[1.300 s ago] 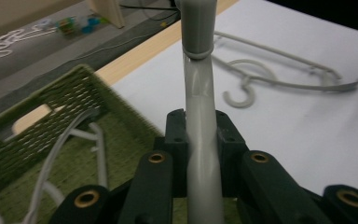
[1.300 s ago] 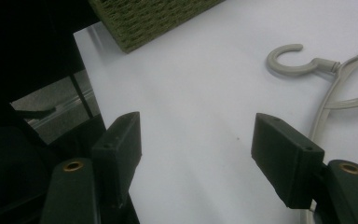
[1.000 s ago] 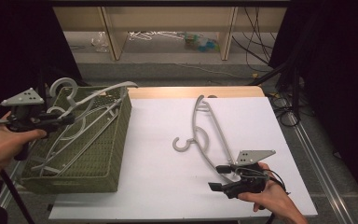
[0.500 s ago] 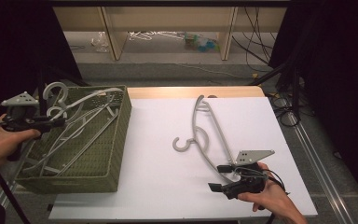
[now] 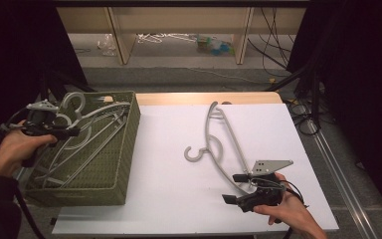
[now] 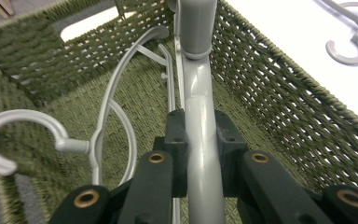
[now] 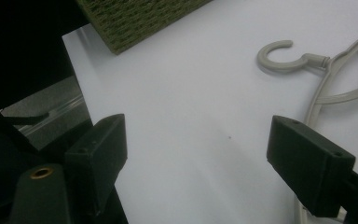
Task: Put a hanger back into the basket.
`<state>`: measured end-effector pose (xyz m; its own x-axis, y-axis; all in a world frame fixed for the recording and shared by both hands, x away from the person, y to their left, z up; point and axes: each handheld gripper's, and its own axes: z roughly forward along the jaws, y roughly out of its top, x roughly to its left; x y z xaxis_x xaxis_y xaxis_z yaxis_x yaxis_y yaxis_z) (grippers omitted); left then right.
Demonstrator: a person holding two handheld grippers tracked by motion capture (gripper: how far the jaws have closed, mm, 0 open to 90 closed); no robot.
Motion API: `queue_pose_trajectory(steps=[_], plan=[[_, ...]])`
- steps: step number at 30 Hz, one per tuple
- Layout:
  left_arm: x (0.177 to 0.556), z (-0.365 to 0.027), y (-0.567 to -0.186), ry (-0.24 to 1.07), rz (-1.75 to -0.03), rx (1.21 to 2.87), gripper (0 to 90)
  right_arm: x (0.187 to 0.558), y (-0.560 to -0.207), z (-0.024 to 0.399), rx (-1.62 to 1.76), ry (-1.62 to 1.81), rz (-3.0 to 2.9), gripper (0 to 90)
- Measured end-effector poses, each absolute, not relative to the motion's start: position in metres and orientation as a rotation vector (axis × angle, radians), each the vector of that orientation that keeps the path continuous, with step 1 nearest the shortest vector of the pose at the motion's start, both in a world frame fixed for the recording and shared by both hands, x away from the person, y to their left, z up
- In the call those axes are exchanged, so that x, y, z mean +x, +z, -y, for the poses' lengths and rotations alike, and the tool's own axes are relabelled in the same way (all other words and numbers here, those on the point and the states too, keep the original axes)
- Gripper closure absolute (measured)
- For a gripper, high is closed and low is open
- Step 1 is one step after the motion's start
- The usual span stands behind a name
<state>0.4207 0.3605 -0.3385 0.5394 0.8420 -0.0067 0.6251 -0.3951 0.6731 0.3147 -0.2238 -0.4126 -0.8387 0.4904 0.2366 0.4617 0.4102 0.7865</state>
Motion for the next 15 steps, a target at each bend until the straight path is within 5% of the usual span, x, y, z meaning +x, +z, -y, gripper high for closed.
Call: queue_pose_trajectory(steps=[15], plan=[[0.434, -0.363, -0.367, 0.38, -1.252, 2.187, 78.3, 0.314, -0.414, 0.222, 0.867, 1.436, -2.627, 21.8]])
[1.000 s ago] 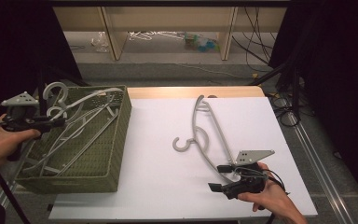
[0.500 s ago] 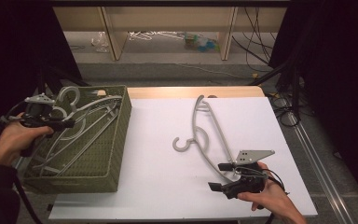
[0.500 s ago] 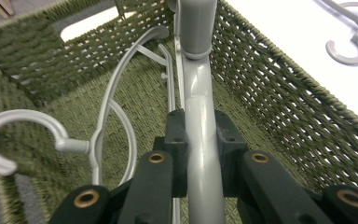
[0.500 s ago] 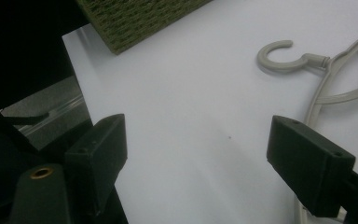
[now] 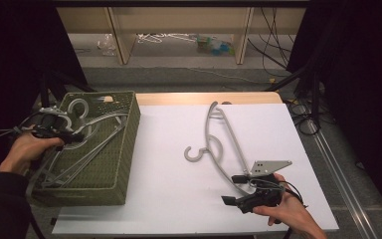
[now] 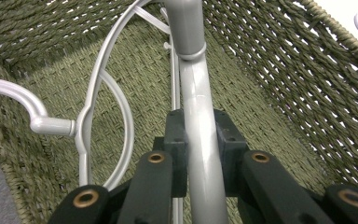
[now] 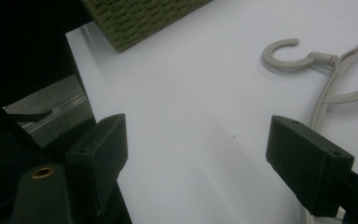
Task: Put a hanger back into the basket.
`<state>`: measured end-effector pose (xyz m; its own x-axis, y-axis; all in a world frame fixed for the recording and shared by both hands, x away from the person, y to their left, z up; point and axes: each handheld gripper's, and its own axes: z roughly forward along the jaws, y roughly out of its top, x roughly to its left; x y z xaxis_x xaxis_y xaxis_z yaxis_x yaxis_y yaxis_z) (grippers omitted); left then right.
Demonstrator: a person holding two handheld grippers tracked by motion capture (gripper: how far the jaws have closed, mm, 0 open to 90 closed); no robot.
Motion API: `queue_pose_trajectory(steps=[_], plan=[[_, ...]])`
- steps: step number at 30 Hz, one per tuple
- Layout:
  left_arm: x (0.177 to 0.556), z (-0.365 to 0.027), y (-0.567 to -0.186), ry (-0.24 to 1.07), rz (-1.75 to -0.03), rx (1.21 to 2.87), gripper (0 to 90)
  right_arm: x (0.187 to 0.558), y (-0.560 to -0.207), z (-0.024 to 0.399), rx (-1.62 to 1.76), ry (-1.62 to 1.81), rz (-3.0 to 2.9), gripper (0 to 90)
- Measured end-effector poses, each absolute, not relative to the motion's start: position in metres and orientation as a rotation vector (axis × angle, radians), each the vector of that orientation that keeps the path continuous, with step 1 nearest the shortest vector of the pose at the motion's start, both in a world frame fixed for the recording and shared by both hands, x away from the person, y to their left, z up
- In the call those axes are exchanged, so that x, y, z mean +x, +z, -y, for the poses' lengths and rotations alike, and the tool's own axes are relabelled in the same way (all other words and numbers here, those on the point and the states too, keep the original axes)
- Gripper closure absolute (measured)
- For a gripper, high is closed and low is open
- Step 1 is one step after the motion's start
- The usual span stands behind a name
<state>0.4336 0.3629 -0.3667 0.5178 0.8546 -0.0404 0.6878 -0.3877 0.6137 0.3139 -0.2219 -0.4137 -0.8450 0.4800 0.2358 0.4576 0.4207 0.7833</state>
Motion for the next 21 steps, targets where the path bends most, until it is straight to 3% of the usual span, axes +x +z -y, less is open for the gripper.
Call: queue_pose_trajectory(steps=[13, 21], plan=[[0.443, -0.356, -0.349, 0.458, -1.195, 2.18, 78.6, 0.314, -0.415, 0.221, 0.871, 1.43, -2.639, 22.0], [0.456, -0.362, -0.373, 0.448, -1.209, 2.236, 78.5, 0.313, -0.414, 0.221, 0.86, 1.435, -2.64, 22.1]])
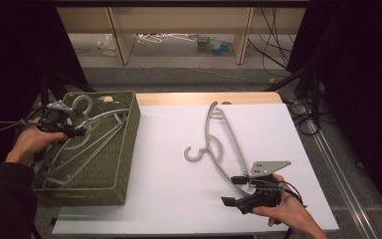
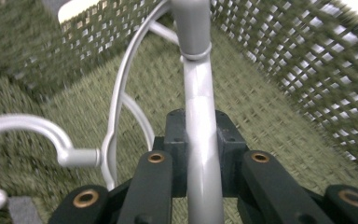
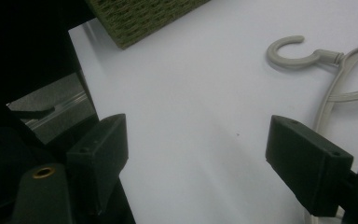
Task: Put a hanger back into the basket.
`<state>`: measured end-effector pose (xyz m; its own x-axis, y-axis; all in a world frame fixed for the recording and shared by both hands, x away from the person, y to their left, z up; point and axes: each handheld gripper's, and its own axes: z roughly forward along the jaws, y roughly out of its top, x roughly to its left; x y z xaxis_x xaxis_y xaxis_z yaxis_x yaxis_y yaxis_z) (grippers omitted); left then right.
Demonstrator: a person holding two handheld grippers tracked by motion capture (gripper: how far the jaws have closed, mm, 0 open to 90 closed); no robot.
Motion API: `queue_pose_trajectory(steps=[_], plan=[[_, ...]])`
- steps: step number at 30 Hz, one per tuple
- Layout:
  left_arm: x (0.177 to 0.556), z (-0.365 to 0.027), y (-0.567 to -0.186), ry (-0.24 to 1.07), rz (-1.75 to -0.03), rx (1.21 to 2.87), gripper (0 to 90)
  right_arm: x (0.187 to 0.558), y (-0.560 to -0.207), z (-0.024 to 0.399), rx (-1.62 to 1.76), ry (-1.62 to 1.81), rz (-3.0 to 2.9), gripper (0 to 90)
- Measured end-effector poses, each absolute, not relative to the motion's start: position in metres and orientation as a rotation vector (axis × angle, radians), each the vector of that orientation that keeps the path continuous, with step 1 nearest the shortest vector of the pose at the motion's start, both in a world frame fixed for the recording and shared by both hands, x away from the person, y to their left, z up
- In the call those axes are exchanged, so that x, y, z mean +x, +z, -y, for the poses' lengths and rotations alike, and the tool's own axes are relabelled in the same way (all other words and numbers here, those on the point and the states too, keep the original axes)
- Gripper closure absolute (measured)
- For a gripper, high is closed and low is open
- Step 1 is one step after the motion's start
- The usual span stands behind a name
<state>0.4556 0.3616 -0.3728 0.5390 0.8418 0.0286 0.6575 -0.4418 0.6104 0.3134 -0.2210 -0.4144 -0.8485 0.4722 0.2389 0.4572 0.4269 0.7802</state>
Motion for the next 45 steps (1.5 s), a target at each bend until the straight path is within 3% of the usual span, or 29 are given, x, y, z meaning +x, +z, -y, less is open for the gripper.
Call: queue_pose_trajectory(steps=[11, 26, 31, 32, 36, 42, 45], plan=[[0.453, -0.374, -0.391, 0.424, -1.322, 2.186, 75.1, 0.314, -0.415, 0.22, 0.867, 1.43, -2.649, 22.2], [0.451, -0.388, -0.404, 0.424, -1.48, 2.121, 63.9, 0.314, -0.415, 0.22, 0.866, 1.426, -2.645, 22.1], [0.449, -0.393, -0.409, 0.425, -1.539, 2.091, 54.2, 0.314, -0.415, 0.221, 0.864, 1.427, -2.643, 22.1], [0.448, -0.395, -0.409, 0.423, -1.562, 2.077, 48.7, 0.314, -0.416, 0.221, 0.868, 1.429, -2.636, 22.1], [0.443, -0.4, -0.408, 0.456, -1.585, 2.029, 43.8, 0.315, -0.416, 0.221, 0.87, 1.427, -2.641, 22.1], [0.438, -0.405, -0.404, 0.508, -1.58, 2.016, 46.2, 0.315, -0.416, 0.22, 0.868, 1.425, -2.643, 22.1], [0.436, -0.406, -0.402, 0.512, -1.582, 1.982, 43.3, 0.315, -0.416, 0.221, 0.873, 1.425, -2.643, 21.9]])
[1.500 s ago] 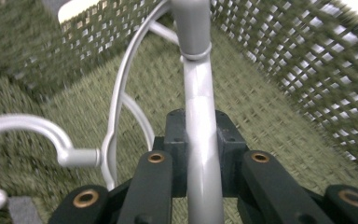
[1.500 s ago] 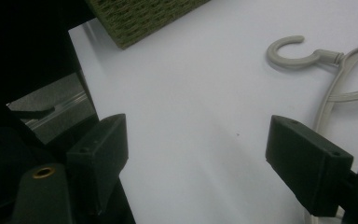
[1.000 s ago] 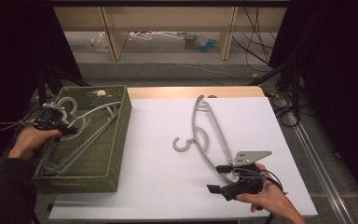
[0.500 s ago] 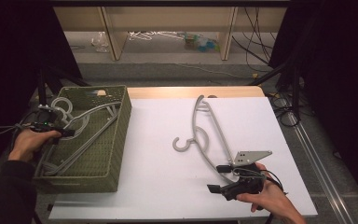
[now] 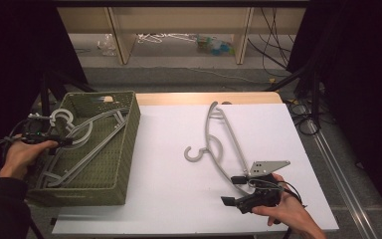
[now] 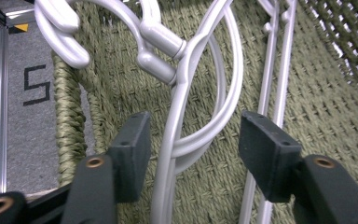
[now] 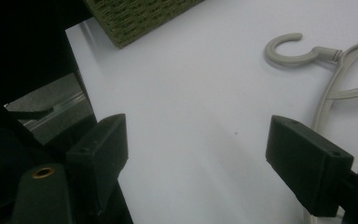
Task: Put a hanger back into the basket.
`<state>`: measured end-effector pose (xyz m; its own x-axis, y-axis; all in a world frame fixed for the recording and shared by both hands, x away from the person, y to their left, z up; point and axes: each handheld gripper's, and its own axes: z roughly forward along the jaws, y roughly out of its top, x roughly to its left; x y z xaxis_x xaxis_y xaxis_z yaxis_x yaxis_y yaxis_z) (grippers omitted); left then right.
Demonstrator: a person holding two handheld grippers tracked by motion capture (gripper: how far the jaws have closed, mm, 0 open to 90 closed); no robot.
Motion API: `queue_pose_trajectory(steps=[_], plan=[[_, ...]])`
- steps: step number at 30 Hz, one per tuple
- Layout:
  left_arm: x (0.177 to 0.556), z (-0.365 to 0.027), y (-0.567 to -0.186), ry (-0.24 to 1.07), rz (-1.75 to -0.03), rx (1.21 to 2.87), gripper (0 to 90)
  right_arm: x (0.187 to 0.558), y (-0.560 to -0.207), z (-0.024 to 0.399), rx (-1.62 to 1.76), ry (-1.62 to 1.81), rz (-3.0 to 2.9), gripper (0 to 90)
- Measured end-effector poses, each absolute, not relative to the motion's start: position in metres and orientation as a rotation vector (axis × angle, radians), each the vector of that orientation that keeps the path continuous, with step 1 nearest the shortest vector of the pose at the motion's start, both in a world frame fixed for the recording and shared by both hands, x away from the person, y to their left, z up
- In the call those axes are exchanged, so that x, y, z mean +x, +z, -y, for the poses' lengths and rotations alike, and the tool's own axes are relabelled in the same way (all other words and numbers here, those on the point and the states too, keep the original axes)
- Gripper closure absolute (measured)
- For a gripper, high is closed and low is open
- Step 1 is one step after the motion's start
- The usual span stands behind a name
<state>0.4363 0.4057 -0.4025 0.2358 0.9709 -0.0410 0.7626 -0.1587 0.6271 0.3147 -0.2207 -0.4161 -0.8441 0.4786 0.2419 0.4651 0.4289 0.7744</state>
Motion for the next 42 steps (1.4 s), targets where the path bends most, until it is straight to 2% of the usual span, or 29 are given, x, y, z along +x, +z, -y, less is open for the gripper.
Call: queue_pose_trajectory(steps=[5, 11, 15, 16, 18, 28, 39, 42], plan=[[0.427, -0.401, -0.392, 0.525, -1.508, 1.98, 37.3, 0.315, -0.417, 0.221, 0.882, 1.421, -2.64, 21.8], [0.412, -0.393, -0.378, 0.53, -1.417, 1.967, 34.1, 0.315, -0.416, 0.221, 0.892, 1.429, -2.627, 21.7], [0.399, -0.378, -0.371, 0.551, -1.371, 1.902, 31.2, 0.316, -0.417, 0.221, 0.891, 1.433, -2.615, 21.7], [0.393, -0.376, -0.367, 0.555, -1.334, 1.95, 29.9, 0.316, -0.417, 0.221, 0.891, 1.432, -2.613, 21.6], [0.384, -0.361, -0.366, 0.559, -1.308, 1.885, 29.3, 0.316, -0.417, 0.221, 0.891, 1.432, -2.612, 21.6], [0.353, -0.307, -0.364, 0.508, -1.149, 1.813, 23.7, 0.316, -0.417, 0.221, 0.895, 1.434, -2.604, 21.3], [0.327, -0.249, -0.373, 0.493, -0.971, 1.802, 18.9, 0.316, -0.418, 0.221, 0.899, 1.436, -2.589, 20.7], [0.321, -0.236, -0.378, 0.452, -0.941, 1.814, 18.4, 0.316, -0.418, 0.221, 0.898, 1.438, -2.586, 20.4]])
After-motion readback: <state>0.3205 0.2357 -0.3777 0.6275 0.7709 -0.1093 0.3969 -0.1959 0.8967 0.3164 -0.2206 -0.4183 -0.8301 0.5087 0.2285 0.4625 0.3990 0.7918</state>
